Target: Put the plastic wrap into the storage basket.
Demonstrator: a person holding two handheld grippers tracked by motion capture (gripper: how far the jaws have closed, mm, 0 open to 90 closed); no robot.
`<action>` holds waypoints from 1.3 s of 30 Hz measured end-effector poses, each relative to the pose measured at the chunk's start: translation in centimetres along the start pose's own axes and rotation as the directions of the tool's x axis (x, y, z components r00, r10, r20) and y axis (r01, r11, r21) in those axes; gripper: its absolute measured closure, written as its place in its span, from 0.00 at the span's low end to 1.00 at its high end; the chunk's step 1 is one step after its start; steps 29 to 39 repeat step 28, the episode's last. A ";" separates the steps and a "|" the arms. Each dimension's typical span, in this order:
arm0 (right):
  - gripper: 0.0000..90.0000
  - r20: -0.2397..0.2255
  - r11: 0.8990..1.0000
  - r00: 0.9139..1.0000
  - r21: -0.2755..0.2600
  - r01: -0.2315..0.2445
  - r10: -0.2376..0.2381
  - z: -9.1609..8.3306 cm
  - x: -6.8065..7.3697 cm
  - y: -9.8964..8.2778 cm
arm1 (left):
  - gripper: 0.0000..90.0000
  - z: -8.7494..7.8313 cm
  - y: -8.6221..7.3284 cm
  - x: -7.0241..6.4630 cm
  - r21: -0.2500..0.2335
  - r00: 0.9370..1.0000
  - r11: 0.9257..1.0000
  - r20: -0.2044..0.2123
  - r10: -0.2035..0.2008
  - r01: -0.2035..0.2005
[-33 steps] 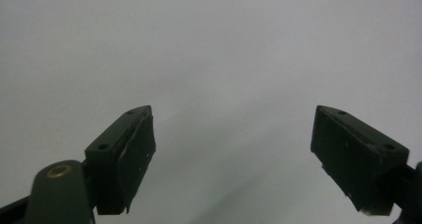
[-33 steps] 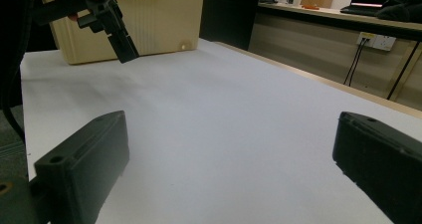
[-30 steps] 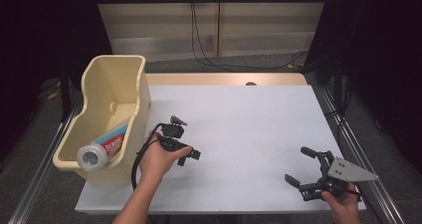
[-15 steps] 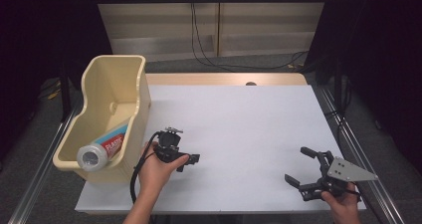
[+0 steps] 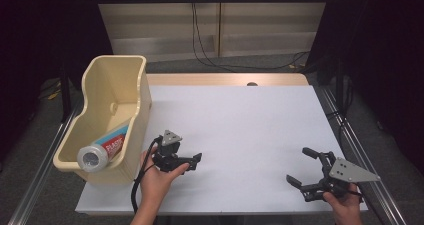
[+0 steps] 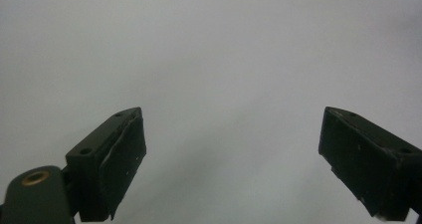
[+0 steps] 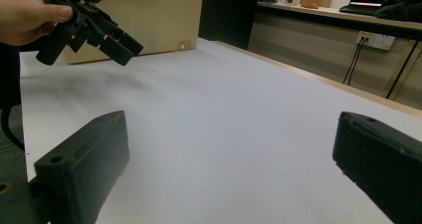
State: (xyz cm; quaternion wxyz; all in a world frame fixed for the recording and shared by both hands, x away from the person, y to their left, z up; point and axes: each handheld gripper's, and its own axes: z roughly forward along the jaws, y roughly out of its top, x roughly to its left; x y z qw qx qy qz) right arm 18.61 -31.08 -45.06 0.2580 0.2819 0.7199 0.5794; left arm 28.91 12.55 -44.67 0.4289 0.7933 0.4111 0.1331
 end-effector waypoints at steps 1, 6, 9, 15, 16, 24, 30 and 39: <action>0.01 -0.001 1.000 1.000 0.000 0.000 0.000 0.0 0.0 0.0 | 0.12 -0.1 -0.1 0.0 -0.022 1.000 1.000 -0.006 0.017 -0.017; 0.01 -0.003 1.000 1.000 0.001 -0.003 0.003 0.1 0.0 0.0 | 0.10 -0.5 -0.4 -0.1 -0.091 0.999 0.995 -0.017 0.043 -0.044; 0.01 -0.003 1.000 1.000 0.000 -0.005 0.005 0.1 0.1 0.0 | 0.09 -0.7 -0.6 -0.1 -0.137 0.997 0.988 -0.038 0.063 -0.068; 0.01 -0.004 1.000 1.000 -0.001 -0.008 0.008 0.0 0.0 0.0 | 0.09 -1.3 -0.7 -0.4 -0.238 0.993 0.965 -0.072 0.091 -0.106; 0.01 -0.004 1.000 1.000 -0.002 -0.008 0.008 0.0 0.0 0.0 | 0.10 -1.4 -0.8 -0.5 -0.252 0.993 0.961 -0.073 0.098 -0.113; 0.01 -0.003 1.000 1.000 -0.002 -0.003 0.003 0.0 -0.1 0.0 | 0.10 -2.0 -1.3 -0.6 -0.306 0.991 0.945 -0.093 0.093 -0.117; 0.01 -0.001 1.000 1.000 0.000 -0.005 0.005 0.0 -0.1 0.0 | 0.09 -2.0 -1.3 -0.6 -0.304 0.990 0.944 -0.099 0.100 -0.126; 0.01 -0.001 1.000 1.000 0.000 -0.005 0.005 0.0 -0.1 0.0 | 0.09 -2.0 -1.3 -0.6 -0.304 0.990 0.944 -0.099 0.100 -0.126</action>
